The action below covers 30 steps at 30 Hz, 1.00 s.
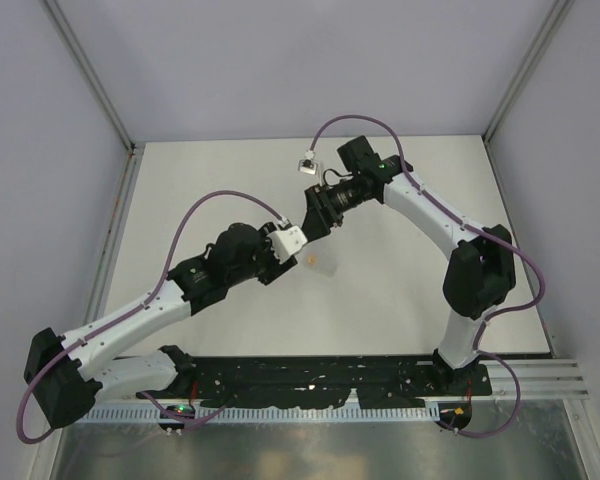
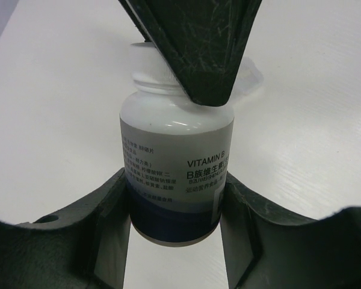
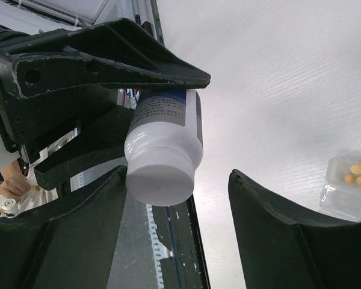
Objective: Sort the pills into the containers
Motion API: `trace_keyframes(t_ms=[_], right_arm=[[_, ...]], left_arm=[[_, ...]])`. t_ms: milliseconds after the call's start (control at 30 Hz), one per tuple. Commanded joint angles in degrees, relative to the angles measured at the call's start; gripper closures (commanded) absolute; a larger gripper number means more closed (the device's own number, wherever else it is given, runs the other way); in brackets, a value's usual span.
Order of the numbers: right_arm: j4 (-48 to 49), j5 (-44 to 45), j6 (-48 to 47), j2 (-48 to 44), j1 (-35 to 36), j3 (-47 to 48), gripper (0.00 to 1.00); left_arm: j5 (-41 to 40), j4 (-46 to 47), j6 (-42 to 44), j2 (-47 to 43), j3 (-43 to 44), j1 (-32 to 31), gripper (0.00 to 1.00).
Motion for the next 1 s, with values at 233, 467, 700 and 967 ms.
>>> trace_keyframes(t_ms=[233, 467, 700, 967], right_arm=[[0.9, 2.8, -5.2, -9.8, -0.6, -1.6, 0.19], [-3.9, 4.5, -13.6, -15.1, -0.5, -1.5, 0.18], [-6.8, 8.2, -24.8, -22.2, 1.5, -2.7, 0.18], [-8.0, 14.8, -31.9, -27.0, 9.5, -4.0, 0.18]], left_arm=[[-1.0, 4.8, 0.9, -0.6, 1.4, -0.3, 1.00], [10.2, 2.3, -2.3, -2.1, 2.8, 3.2, 1.00], [39.5, 0.3, -7.0, -2.3, 4.0, 10.8, 1.00], [62.6, -6.0, -6.6, 1.3, 7.6, 13.0, 1.00]])
